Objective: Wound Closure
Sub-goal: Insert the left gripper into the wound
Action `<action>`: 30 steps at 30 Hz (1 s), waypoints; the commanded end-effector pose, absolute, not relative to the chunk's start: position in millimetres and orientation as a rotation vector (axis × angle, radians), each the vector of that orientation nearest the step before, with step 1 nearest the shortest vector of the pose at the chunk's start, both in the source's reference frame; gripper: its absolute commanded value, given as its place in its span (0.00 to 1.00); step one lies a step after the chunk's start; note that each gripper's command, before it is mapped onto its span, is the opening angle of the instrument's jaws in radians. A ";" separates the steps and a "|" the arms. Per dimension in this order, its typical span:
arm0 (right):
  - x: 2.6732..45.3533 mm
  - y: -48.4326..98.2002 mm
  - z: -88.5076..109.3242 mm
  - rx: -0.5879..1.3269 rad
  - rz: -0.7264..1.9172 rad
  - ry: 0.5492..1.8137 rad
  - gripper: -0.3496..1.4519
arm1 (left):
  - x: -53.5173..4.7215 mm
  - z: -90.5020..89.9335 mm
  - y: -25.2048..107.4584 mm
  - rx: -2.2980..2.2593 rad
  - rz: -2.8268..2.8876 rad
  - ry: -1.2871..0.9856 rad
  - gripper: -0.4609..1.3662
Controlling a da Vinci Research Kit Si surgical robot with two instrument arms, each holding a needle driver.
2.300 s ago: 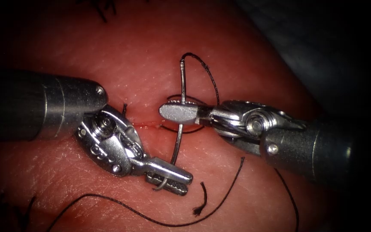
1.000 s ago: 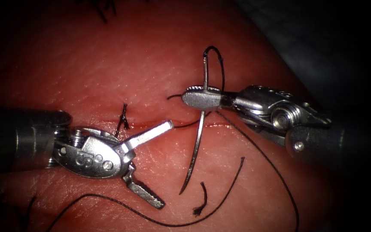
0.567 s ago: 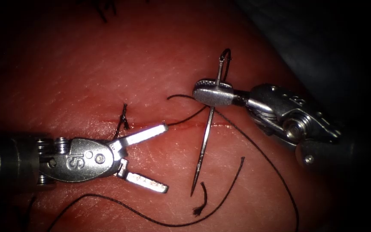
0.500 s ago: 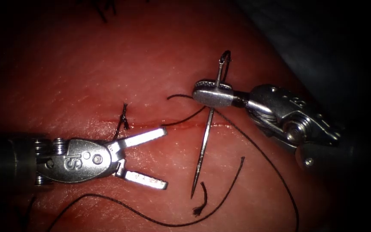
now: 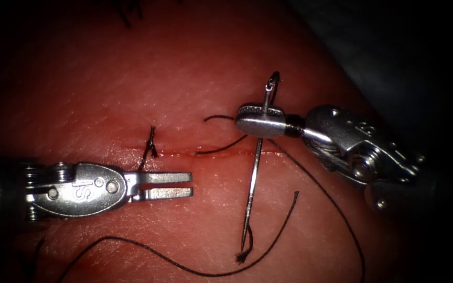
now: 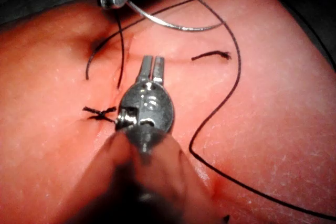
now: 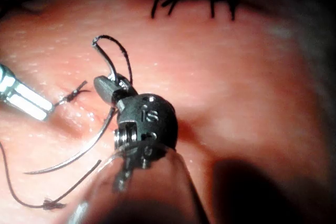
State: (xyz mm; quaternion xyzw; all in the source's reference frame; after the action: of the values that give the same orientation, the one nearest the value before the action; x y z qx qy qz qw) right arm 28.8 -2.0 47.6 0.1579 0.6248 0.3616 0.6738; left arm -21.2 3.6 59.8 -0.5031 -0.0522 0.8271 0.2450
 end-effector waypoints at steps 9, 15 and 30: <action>28.8 -1.5 47.1 0.328 0.777 1.437 0.00 | -20.8 61.4 3.4 -1.252 2.327 -0.148 0.06; 29.0 -1.7 46.6 0.298 0.746 1.442 0.00 | -20.6 62.4 4.0 -1.172 2.373 -0.142 0.06; 29.5 -2.6 46.1 0.228 0.647 1.462 0.00 | -20.5 67.2 6.3 -1.044 2.451 -0.147 0.06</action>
State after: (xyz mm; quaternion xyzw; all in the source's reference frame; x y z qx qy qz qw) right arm 29.6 -2.7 46.1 0.1053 0.6555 0.2865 0.6907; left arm -20.4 6.2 67.6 -0.3769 -0.0506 0.8936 0.2384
